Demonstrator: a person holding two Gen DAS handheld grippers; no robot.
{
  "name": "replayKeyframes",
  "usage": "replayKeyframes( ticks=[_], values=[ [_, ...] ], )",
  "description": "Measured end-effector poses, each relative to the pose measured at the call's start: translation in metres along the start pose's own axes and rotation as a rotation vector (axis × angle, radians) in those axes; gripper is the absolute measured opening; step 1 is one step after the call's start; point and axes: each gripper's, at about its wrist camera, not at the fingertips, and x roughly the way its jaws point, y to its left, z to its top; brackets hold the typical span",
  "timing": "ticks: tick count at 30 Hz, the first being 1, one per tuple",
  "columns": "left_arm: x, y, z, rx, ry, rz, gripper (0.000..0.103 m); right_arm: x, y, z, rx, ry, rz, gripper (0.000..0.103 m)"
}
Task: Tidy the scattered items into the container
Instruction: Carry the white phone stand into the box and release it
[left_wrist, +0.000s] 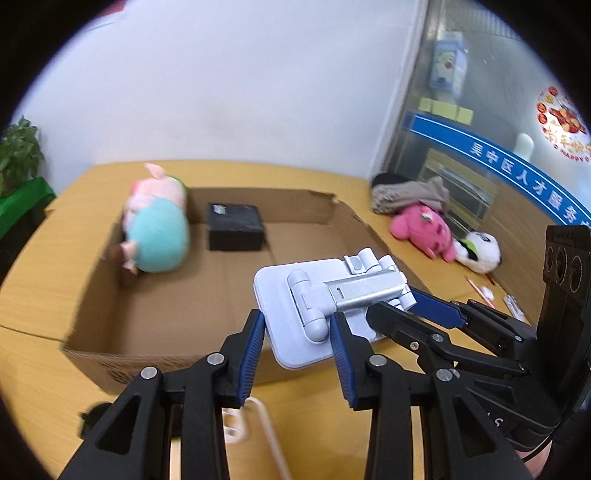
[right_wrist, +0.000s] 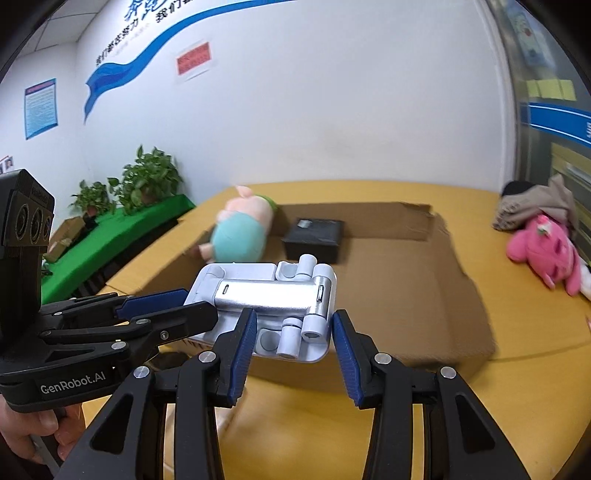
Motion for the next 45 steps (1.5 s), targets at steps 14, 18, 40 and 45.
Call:
replayKeyframes(
  ticks=[14,18,40,45],
  values=[
    [0.028,0.097,0.03,-0.052,0.045,0.091,0.035,0.099,0.046,0.034,0.035,0.046,0.101,0.046],
    [0.047,0.117,0.03,-0.062,0.095,0.103,0.035,0.13,0.05,0.032,0.066,0.095,0.108,0.046],
    [0.069,0.134,0.022,0.003,0.244,0.275,0.034,0.189,0.035,0.004,0.223,0.363,0.178,0.077],
    [0.016,0.113,0.026,0.014,0.061,0.264,0.059,0.137,0.038,0.016,0.148,0.224,0.116,0.097]
  ],
)
